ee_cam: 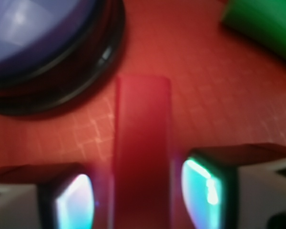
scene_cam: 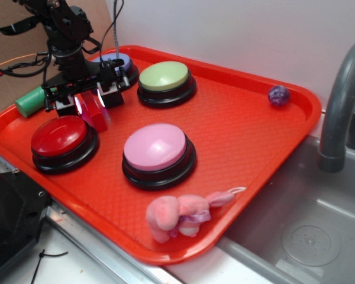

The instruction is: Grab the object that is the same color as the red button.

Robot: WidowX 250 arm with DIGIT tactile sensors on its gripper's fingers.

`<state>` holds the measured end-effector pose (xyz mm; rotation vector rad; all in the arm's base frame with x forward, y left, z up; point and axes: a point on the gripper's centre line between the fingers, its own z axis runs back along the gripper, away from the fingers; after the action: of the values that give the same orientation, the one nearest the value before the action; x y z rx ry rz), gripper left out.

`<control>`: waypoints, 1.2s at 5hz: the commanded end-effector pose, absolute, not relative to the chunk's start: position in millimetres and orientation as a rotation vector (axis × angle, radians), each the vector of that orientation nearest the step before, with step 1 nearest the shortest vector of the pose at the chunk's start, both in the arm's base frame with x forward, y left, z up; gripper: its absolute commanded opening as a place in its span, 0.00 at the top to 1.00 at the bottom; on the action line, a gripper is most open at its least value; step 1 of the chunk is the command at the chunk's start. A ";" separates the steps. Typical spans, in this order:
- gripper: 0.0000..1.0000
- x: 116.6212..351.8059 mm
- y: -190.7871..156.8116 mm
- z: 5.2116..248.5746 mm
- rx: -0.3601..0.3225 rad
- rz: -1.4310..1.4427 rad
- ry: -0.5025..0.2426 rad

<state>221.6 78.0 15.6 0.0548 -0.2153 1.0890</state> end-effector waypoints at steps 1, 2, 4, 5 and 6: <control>1.00 214.6 77.8 49.4 0.050 0.984 -0.141; 1.00 214.5 68.5 87.3 0.021 0.829 -0.102; 1.00 216.0 34.4 169.8 -0.085 0.549 -0.152; 1.00 210.6 29.6 191.6 -0.082 0.494 -0.168; 1.00 206.2 30.5 193.5 -0.069 0.388 -0.146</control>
<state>204.7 20.4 176.8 -0.0667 -0.0738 0.4087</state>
